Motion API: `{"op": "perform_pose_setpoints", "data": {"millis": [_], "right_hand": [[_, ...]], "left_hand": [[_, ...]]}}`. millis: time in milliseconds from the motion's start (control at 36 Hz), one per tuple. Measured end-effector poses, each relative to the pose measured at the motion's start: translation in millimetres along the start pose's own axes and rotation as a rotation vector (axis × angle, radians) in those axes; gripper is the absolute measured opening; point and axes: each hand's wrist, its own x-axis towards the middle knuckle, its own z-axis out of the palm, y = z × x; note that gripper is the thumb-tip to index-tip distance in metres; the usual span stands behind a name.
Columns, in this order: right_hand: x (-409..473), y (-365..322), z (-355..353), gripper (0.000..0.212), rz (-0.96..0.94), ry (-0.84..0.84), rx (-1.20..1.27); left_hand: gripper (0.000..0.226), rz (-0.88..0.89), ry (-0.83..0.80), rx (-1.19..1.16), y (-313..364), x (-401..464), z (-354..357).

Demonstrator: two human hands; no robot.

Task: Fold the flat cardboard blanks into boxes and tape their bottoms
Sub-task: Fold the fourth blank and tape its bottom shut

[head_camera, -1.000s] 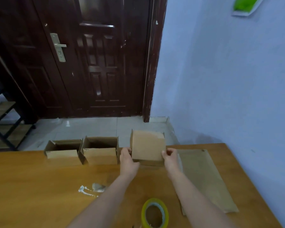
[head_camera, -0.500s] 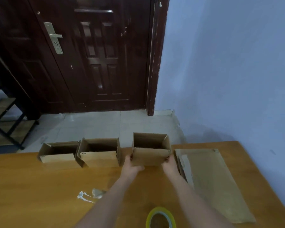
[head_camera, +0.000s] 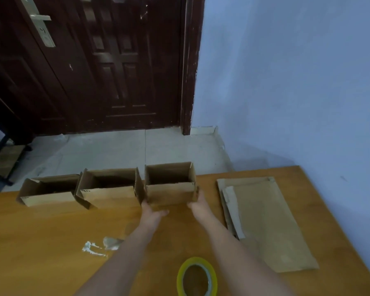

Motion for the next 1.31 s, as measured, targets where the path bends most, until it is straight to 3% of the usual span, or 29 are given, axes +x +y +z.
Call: {"op": "perform_pose_setpoints", "data": {"millis": [139,306,417,500,611,722,861,1000,1167,1306], "right_hand": [[-15,9,-28,0.052,-0.076,0.206,-0.130],[-29,22,-90,0.032,-0.075,0.395,-0.280],[-38,44,-133,0.042,0.043,0.482,-0.371],[-41,65,-162,0.061,0.130,0.527,-0.434],[-47,87,-187,0.075,0.290,0.579,-0.457],[-51,100,-206,0.082,0.399,0.575,-0.397],[-50,115,-221,0.079,0.367,0.527,-0.339],[-55,110,-225,0.070,0.389,0.533,-0.318],[-59,101,-232,0.057,0.376,0.547,-0.294],[-65,85,-236,0.050,0.256,0.663,-0.153]], "left_hand": [[0.067,-0.147,0.042,0.171,-4,-8,10],[0.044,-0.120,-0.146,0.479,-2,-33,47],[0.044,-0.021,-0.269,0.611,-1,-49,82],[0.045,0.014,-0.338,0.662,2,-56,110],[0.058,-0.017,-0.445,0.624,5,-65,144],[0.052,-0.036,-0.478,0.520,7,-72,173],[0.051,-0.104,-0.472,0.341,5,-77,197],[0.054,-0.174,-0.350,0.147,3,-79,204],[0.039,-0.181,-0.328,0.088,16,-86,197],[0.025,-0.111,-0.304,0.045,35,-96,188]]}}
